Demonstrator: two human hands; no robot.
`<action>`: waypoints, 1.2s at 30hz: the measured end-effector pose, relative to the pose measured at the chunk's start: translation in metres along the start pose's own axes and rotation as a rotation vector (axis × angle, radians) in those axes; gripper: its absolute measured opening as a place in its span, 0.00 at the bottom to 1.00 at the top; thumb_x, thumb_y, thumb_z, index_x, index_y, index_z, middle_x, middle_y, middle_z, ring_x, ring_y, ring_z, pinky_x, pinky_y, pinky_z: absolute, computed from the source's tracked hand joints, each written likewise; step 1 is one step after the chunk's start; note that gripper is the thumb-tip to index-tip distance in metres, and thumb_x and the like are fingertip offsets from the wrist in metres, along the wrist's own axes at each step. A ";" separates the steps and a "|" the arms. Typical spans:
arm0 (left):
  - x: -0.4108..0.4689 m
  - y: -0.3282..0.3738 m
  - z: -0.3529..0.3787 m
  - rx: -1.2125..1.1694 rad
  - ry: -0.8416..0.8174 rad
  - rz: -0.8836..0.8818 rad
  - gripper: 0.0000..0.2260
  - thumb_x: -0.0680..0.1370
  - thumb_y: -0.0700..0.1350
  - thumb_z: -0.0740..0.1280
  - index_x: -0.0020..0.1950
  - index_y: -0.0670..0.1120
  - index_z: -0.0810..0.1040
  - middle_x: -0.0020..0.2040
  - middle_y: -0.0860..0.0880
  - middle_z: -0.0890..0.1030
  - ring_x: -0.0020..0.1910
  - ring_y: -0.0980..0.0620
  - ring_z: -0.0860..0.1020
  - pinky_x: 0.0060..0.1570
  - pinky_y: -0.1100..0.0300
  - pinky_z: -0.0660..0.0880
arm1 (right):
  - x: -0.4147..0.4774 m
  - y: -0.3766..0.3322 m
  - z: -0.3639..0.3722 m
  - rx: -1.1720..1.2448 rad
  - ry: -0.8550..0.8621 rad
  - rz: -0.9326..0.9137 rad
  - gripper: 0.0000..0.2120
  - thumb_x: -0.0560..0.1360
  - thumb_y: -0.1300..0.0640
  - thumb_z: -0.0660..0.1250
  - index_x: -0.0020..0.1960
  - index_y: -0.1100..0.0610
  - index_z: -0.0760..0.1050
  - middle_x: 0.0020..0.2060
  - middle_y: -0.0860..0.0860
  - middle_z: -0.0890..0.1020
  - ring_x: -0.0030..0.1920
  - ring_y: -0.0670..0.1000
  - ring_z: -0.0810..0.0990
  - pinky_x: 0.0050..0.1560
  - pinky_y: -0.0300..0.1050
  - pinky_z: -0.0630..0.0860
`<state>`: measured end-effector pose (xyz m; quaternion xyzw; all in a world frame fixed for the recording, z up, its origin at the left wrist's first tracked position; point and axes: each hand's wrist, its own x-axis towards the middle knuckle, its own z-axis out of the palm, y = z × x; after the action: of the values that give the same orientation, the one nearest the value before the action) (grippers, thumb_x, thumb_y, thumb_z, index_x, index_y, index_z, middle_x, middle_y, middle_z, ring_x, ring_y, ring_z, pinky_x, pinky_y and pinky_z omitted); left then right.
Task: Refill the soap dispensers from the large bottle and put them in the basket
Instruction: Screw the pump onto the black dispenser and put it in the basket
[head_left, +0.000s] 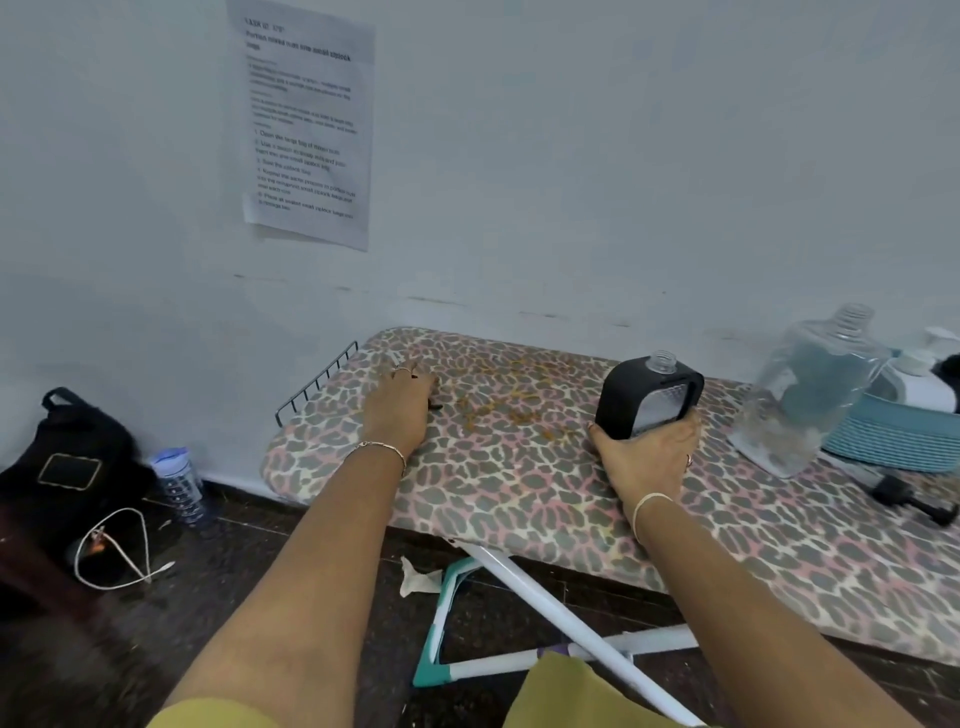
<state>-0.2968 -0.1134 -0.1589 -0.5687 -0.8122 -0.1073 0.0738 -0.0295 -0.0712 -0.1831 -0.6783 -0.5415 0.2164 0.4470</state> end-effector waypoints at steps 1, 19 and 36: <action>0.001 -0.001 0.002 0.005 -0.006 0.008 0.20 0.78 0.33 0.60 0.67 0.48 0.72 0.74 0.43 0.64 0.69 0.40 0.66 0.60 0.48 0.71 | 0.000 0.000 0.000 -0.007 -0.003 -0.004 0.59 0.64 0.43 0.78 0.77 0.64 0.42 0.77 0.58 0.50 0.77 0.56 0.48 0.75 0.49 0.49; 0.008 0.049 0.001 -0.182 0.179 0.153 0.23 0.76 0.31 0.62 0.69 0.46 0.71 0.65 0.44 0.74 0.56 0.43 0.75 0.46 0.51 0.76 | -0.001 0.000 -0.002 -0.019 0.005 -0.034 0.54 0.66 0.49 0.77 0.76 0.66 0.45 0.76 0.60 0.54 0.76 0.57 0.51 0.75 0.48 0.51; 0.038 0.186 -0.080 -1.643 0.232 -0.051 0.09 0.83 0.50 0.57 0.54 0.47 0.72 0.51 0.47 0.82 0.42 0.54 0.81 0.39 0.61 0.75 | -0.002 0.000 -0.004 0.036 0.030 -0.012 0.54 0.65 0.46 0.77 0.76 0.64 0.47 0.75 0.58 0.56 0.76 0.56 0.52 0.75 0.47 0.52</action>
<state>-0.1348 -0.0380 -0.0553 -0.4080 -0.4750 -0.7260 -0.2843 -0.0267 -0.0750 -0.1815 -0.6699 -0.5348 0.2135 0.4686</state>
